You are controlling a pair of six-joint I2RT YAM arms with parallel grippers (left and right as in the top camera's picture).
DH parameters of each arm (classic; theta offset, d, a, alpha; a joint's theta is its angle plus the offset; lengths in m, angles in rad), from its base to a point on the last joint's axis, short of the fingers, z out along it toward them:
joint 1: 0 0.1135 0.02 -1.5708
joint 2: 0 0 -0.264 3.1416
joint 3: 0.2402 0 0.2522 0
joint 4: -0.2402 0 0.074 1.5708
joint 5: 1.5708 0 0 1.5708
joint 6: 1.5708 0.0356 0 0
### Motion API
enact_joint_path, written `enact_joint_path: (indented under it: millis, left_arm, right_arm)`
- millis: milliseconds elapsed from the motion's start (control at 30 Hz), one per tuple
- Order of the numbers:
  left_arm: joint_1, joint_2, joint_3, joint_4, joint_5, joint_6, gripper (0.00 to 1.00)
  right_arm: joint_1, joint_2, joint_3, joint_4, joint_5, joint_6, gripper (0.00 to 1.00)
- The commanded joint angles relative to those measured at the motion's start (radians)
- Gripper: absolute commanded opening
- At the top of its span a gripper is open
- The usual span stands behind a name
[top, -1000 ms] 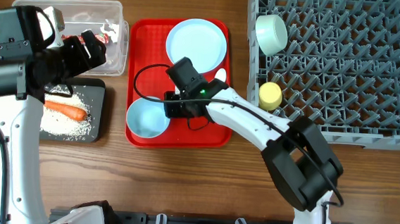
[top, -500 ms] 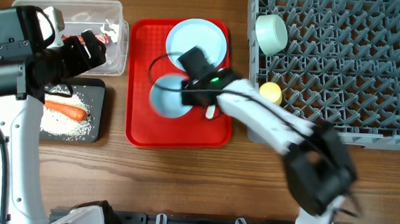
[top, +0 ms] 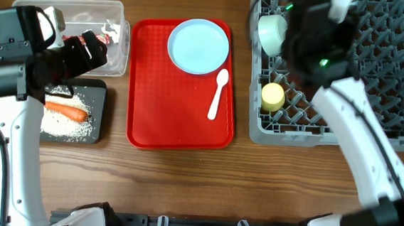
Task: Sort waste into correct bins and load items into the dishwasher rack
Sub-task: 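Carry the light-blue bowl into the rack beside the green bowl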
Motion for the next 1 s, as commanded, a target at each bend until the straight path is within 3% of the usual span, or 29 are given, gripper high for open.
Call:
enact_joint_path:
  millis: [0,133,267,633,967]
  left_arm:
    - [0.004,0.002,0.010,0.003,-0.006,0.005,1.00]
    - [0.004,0.002,0.010,0.003,-0.006,0.005,1.00]
    - [0.004,0.002,0.010,0.003,-0.006,0.005,1.00]
    - [0.004,0.002,0.010,0.003,-0.006,0.005,1.00]
    - [0.004,0.002,0.010,0.003,-0.006,0.005,1.00]
  right_arm:
    - [-0.126,0.119,-0.011,0.168,-0.011,-0.388,0.04]
    - [-0.195,0.267,-0.012,0.444,-0.010,-0.758,0.04]
    - [-0.192,0.408,-0.011,0.673,-0.011,-0.954,0.04]
    - [-0.159,0.514,-0.012,0.703,-0.061,-0.949,0.04]
    - [-0.078,0.515,-0.011,0.530,-0.115,-0.947,0.07]
